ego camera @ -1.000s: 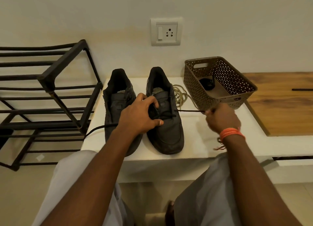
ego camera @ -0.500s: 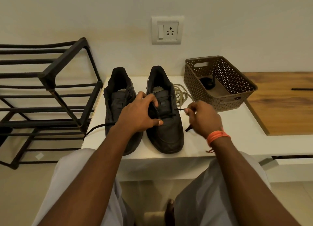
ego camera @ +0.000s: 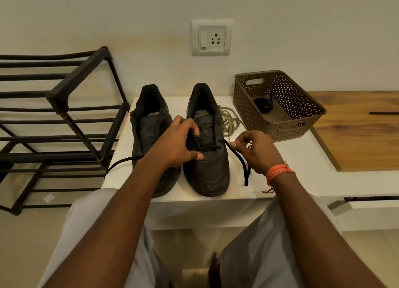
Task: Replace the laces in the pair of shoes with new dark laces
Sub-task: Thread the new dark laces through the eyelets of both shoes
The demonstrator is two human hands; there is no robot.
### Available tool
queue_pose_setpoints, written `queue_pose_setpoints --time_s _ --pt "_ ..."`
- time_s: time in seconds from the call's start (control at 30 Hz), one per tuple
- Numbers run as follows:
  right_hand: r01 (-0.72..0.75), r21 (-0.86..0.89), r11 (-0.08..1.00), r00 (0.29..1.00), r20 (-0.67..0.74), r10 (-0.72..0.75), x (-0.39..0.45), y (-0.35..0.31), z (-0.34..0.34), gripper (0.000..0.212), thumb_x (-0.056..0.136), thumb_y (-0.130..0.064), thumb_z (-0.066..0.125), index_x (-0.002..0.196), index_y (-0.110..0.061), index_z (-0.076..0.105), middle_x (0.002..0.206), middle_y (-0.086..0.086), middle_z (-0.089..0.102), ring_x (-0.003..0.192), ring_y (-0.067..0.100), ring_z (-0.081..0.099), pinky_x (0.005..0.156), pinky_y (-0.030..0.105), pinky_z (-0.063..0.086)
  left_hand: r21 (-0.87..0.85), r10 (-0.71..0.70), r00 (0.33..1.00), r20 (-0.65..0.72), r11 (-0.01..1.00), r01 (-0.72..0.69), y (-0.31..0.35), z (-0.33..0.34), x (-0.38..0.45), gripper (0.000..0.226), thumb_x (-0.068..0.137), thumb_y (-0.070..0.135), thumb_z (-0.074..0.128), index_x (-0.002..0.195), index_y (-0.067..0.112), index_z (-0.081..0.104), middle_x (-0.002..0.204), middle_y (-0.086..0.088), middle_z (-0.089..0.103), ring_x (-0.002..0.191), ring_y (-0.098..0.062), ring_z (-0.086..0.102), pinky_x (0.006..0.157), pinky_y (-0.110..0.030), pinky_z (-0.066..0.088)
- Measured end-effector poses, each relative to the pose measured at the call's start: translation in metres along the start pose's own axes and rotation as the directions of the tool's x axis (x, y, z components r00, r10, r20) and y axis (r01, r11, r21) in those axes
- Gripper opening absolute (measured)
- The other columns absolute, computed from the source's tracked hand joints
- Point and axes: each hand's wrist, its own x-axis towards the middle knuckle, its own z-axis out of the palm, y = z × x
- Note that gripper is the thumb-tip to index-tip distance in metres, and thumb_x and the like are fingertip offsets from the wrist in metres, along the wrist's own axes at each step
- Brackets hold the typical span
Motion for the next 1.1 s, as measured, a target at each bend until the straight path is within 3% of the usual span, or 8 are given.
queue_pose_setpoints --time_s 0.1,0.2,0.53,0.67,0.73,0.87,0.97,1.1 --pt "0.107 0.094 0.99 0.992 -0.069 -0.101 -0.001 -0.001 -0.006 0.018 0.086 -0.035 0.07 0.088 -0.02 0.062 0.084 -0.005 0.06 0.07 0.007 0.055 0.063 0.024 0.043 -0.052 -0.018 1.0 -0.006 0.998 0.018 -0.001 0.002 -0.001 0.05 0.07 0.027 0.084 0.106 0.03 0.049 0.129 0.003 0.039 0.114 -0.019 0.048 0.095 -0.034 0.048" --pt "0.198 0.019 0.98 0.98 0.017 -0.199 -0.003 -0.006 0.002 0.02 0.086 -0.033 0.07 0.102 -0.022 0.064 0.094 -0.003 0.058 0.087 0.011 0.055 0.076 0.028 0.047 -0.069 -0.023 1.0 -0.015 0.997 0.022 -0.001 0.004 -0.002 0.053 0.071 0.026 0.084 0.11 0.033 0.048 0.131 0.001 0.039 0.115 -0.02 0.048 0.095 -0.034 0.049" --pt "0.08 -0.046 0.996 0.996 -0.031 -0.081 -0.002 -0.007 0.0 0.015 0.087 -0.035 0.069 0.086 -0.02 0.066 0.085 -0.003 0.058 0.082 0.016 0.057 0.075 0.036 0.05 -0.098 -0.051 0.998 -0.023 0.994 0.048 0.003 0.003 -0.004 0.053 0.07 0.023 0.084 0.109 0.032 0.05 0.129 0.002 0.04 0.115 -0.022 0.049 0.096 -0.042 0.051" --pt "0.017 0.175 0.984 0.991 -0.13 0.006 -0.009 -0.015 0.004 0.041 0.081 -0.036 0.075 0.093 -0.016 0.042 0.067 -0.001 0.047 0.059 0.013 0.046 0.058 0.028 0.042 -0.115 -0.067 0.994 -0.086 0.992 0.057 0.007 0.007 -0.008 0.07 0.068 0.022 0.085 0.12 0.033 0.04 0.124 0.002 0.043 0.106 -0.02 0.053 0.091 -0.041 0.053" --pt "0.027 0.304 0.952 0.99 -0.14 0.017 -0.012 -0.018 0.002 0.042 0.081 -0.034 0.075 0.081 -0.015 0.038 0.064 0.002 0.039 0.057 0.012 0.036 0.057 0.027 0.038 -0.173 -0.136 0.974 -0.184 0.979 0.104 0.01 0.01 -0.011 0.07 0.068 0.025 0.086 0.116 0.026 0.036 0.111 0.001 0.048 0.095 -0.017 0.056 0.083 -0.035 0.053" --pt "0.072 0.37 0.926 0.997 -0.057 -0.055 -0.012 -0.031 -0.002 0.03 0.08 -0.016 0.076 0.065 -0.011 0.05 0.057 0.0 0.047 0.052 0.007 0.043 0.055 0.02 0.041 -0.198 -0.25 0.941 -0.229 0.958 0.206 0.01 0.017 -0.014 0.045 0.074 0.038 0.08 0.101 0.019 0.049 0.09 0.002 0.055 0.083 -0.014 0.057 0.079 -0.034 0.052" --pt "0.102 0.434 0.895 0.994 -0.019 -0.104 -0.008 -0.041 -0.005 0.012 0.079 -0.001 0.072 0.073 -0.009 0.067 0.066 0.004 0.063 0.06 0.007 0.057 0.061 0.016 0.05 -0.187 -0.276 0.939 -0.207 0.953 0.239 0.007 0.021 -0.013 0.041 0.075 0.042 0.079 0.097 0.019 0.054 0.087 0.003 0.057 0.08 -0.014 0.058 0.08 -0.04 0.054" --pt "0.156 0.346 0.925 0.988 -0.043 -0.151 -0.009 -0.047 0.001 0.015 0.08 -0.003 0.074 0.089 -0.015 0.073 0.076 0.001 0.072 0.071 0.007 0.067 0.071 0.015 0.054 -0.161 -0.266 0.927 -0.264 0.96 0.23 0.008 0.022 -0.014 0.038 0.077 0.046 0.075 0.098 0.019 0.058 0.085 0.002 0.059 0.079 -0.015 0.059 0.077 -0.038 0.054"
